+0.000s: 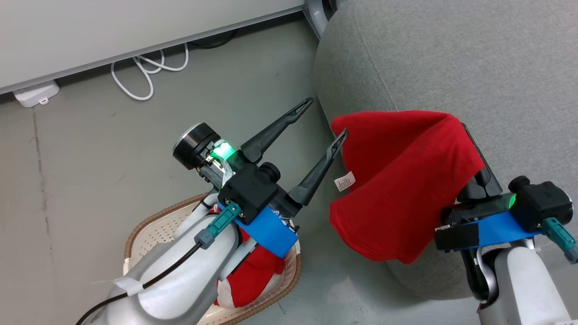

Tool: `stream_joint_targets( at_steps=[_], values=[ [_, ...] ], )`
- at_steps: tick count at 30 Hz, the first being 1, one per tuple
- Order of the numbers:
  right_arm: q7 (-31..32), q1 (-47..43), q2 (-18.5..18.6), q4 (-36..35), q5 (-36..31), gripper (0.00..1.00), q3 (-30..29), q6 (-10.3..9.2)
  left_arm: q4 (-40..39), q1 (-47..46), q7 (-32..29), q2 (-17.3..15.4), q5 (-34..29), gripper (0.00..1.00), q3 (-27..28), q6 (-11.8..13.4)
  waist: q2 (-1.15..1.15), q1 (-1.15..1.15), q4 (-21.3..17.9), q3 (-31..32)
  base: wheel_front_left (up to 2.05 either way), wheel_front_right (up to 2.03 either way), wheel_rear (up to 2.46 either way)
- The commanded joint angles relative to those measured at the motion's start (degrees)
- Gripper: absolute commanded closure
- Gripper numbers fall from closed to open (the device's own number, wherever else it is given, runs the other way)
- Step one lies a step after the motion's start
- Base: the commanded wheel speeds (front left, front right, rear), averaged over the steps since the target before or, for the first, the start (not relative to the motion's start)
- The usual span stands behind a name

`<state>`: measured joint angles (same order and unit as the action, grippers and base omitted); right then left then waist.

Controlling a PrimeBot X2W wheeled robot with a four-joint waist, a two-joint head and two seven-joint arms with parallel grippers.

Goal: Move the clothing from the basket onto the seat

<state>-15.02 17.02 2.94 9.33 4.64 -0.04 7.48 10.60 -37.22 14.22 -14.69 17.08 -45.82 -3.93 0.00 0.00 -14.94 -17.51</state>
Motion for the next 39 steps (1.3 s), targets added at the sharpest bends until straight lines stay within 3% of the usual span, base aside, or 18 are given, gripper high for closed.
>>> stream_joint_targets(
  at_steps=[1,9,16,25,31,39],
  values=[
    [-0.2,-0.5,-0.1,-0.4,0.2,1.00,-0.2,0.03,0.2,-0.9,0.0,-0.3,0.0,0.00,-0.1,0.0,0.00,0.00,-0.2,-0.1,0.00,0.00,0.00],
    [-0.2,3.0,-0.1,-1.9,-1.0,1.00,-1.2,0.03,0.2,-1.5,0.1,-0.4,0.3,0.00,-0.4,0.0,0.00,0.00,0.2,-0.9,0.00,0.00,0.00],
    [-0.2,13.2,-0.1,-4.4,-2.9,1.00,-5.3,0.03,-0.6,-2.8,-0.4,-1.1,0.0,0.00,0.0,0.4,0.00,0.00,0.8,-4.8,0.00,0.00,0.00],
    [-0.2,27.7,5.3,-6.9,-3.9,1.00,-15.0,0.03,-2.3,-6.4,-1.4,-3.0,-1.0,0.00,0.8,0.2,0.00,0.00,3.4,-13.5,0.00,0.00,0.00],
    [-0.2,34.2,10.5,-4.1,-4.0,1.00,-21.8,0.03,-3.0,-8.5,-1.2,-3.6,-1.6,0.00,1.1,0.0,0.00,0.00,5.3,-18.4,0.00,0.00,0.00],
    [-0.2,36.2,13.3,6.5,-3.8,1.00,-29.4,0.03,-2.7,-9.5,-0.7,-3.5,-1.9,0.00,0.7,0.0,0.00,0.00,6.7,-21.4,0.00,0.00,0.00]
  ],
)
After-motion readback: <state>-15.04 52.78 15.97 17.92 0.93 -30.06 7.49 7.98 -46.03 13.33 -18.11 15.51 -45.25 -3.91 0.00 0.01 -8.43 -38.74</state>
